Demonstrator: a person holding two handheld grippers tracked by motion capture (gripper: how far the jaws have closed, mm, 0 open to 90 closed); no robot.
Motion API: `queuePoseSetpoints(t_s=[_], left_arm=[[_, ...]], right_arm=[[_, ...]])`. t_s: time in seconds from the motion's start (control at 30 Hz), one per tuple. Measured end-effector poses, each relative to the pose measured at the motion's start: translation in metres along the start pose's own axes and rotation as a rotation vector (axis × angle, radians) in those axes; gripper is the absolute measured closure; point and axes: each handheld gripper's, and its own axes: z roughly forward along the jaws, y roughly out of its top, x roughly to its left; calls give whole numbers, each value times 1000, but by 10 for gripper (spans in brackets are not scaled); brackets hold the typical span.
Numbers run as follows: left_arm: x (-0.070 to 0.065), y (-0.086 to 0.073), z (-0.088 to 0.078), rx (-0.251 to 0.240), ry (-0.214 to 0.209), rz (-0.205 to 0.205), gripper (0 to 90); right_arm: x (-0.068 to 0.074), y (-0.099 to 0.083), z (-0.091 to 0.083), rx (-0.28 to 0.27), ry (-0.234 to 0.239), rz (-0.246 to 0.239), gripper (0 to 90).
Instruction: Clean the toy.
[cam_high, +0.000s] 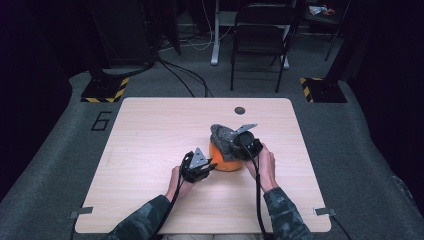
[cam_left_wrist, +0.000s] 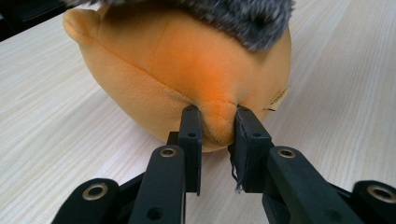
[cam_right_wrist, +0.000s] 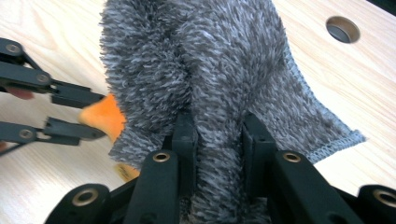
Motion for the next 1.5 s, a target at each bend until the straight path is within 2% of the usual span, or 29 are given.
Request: queuePoseSetpoints(t_s=[0.03, 0.07, 0.1, 0.13, 0.2, 0.37, 0.43, 0.57, 0.63, 0.7, 0.73, 0.87, 0.9, 0.93, 0.97, 1.0, 1.03, 1.1, 1.17, 1.23, 1.27, 1.3, 1.33, 1.37, 1.4, 1.43, 1.5], left_arm=[[0, 0, 0, 2, 1, 2, 751], [-1, 0, 0, 1, 3, -1, 751], [-1, 0, 0, 3, 4, 2, 751], [0, 1, 0, 2, 3, 5, 751], [0, 0, 1, -3, 0, 1, 751], [1, -1, 1, -4, -5, -6, 751], [1, -1, 0, -1, -3, -4, 750], [1, 0, 1, -3, -5, -4, 751], [2, 0, 1, -7, -9, -4, 751], [2, -1, 2, -8, -12, -6, 751], [2, -1, 1, -6, -14, -3, 750], [1, 0, 1, -2, -9, 6, 749], [1, 0, 1, -2, -8, 7, 749], [1, 0, 2, -3, -9, -1, 749], [1, 0, 2, -3, -9, -1, 749], [3, -1, 2, -4, -11, -11, 749], [3, -1, 2, -4, -11, -11, 749], [5, -2, 2, -3, -13, -19, 748], [6, -3, 1, 2, -12, -30, 747], [8, -3, 1, 3, -13, -38, 744], [8, -3, 1, 2, -11, -37, 744], [8, -3, 1, -4, -15, -46, 743], [9, -3, 1, -4, -17, -47, 742], [9, -3, 1, -4, -17, -47, 740], [9, -3, 1, -6, -18, -52, 738], [9, -3, 1, -6, -18, -52, 735], [10, -4, 1, -9, -17, -58, 732]], right_arm=[[-2, -1, -1, 5, 1, -4, 709], [-2, -2, -1, 10, -4, 16, 709], [-5, -2, -2, 13, -10, 4, 709], [-5, -3, -3, 23, -16, 24, 709], [-11, -5, -3, 25, -9, 17, 708], [-23, -10, -1, 34, -1, 58, 706], [-30, -15, 0, 41, 11, 95, 705], [-37, -20, 2, 53, 9, 116, 706], [-44, -24, 3, 71, 17, 145, 706], [-51, -29, 5, 81, 49, 186, 706], [-59, -34, 7, 78, 88, 223, 706], [-66, -39, 10, 90, 106, 253, 706], [-67, -40, 10, 97, 101, 256, 706], [-68, -43, 12, 127, 65, 258, 706], [-68, -43, 12, 127, 65, 258, 706], [-70, -48, 19, 173, 7, 238, 706], [-70, -48, 19, 173, 7, 238, 706], [-74, -56, 29, 225, -5, 245, 707], [-79, -61, 35, 251, -18, 260, 710], [-82, -62, 31, 249, -31, 256, 710], [-82, -60, 26, 229, -47, 263, 710], [-82, -53, 11, 175, -66, 257, 710], [-81, -49, 2, 146, -64, 252, 710], [-81, -49, 2, 146, -64, 252, 710], [-77, -38, -14, 79, -48, 246, 710], [-77, -38, -14, 79, -48, 246, 710], [-67, -27, -24, 24, -9, 208, 709]])
